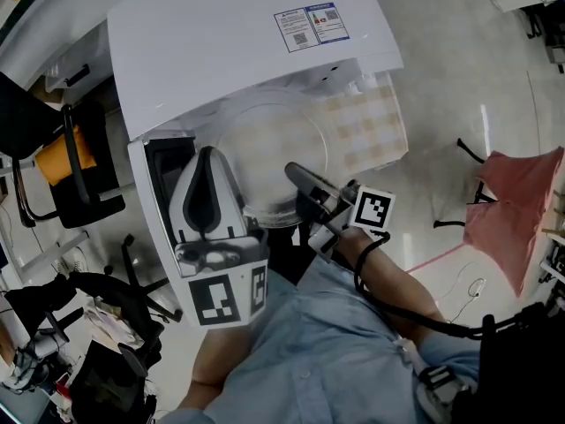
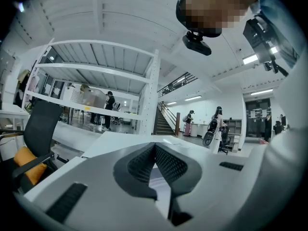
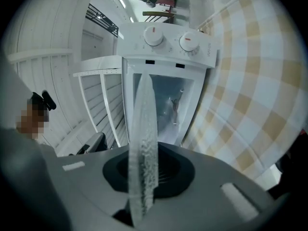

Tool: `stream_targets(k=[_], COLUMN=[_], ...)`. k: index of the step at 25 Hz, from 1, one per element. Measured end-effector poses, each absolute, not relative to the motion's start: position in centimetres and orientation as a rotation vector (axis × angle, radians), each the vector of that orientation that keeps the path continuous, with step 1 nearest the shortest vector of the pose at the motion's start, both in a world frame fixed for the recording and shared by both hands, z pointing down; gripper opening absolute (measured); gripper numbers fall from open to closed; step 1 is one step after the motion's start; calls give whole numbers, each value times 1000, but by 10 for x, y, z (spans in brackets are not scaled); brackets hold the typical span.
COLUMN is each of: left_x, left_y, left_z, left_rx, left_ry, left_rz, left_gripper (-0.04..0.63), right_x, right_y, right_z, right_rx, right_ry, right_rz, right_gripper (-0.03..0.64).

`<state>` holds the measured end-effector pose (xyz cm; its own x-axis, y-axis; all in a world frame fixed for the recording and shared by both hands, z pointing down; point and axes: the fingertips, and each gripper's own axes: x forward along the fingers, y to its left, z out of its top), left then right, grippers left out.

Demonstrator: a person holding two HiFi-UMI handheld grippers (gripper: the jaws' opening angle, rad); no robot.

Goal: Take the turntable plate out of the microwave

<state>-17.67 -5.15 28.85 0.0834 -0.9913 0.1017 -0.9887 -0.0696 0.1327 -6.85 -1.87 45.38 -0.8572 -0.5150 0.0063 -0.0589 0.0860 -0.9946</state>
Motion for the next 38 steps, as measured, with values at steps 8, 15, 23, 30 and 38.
stream_targets(k=[8,15,23,30,38], left_x=[-173,-171,-177,-183,-187], left_y=[-53,-53,-59,-70,-89], left_z=[251,229,202,191,195], left_rx=[2237,2283,2318,2314,2289], left_ry=[-2022,-2026,-2060,-2095,-2108], left_rz=[-68,-112,-151,-153,-128], left_gripper=[8,8,8,8,8], right_x=[-67,-72,-76,-79,-83], right_y=[6,5,-21,-52,-80], right_z=[418,396,373,367,365], right_rx=[-516,-494,-491,-491,-478], right_ry=[2073,2122,2134,2124,2030], right_rz=[-1827,-1780,-1720,-1692,-1750], right_gripper=[26,26,26,26,26])
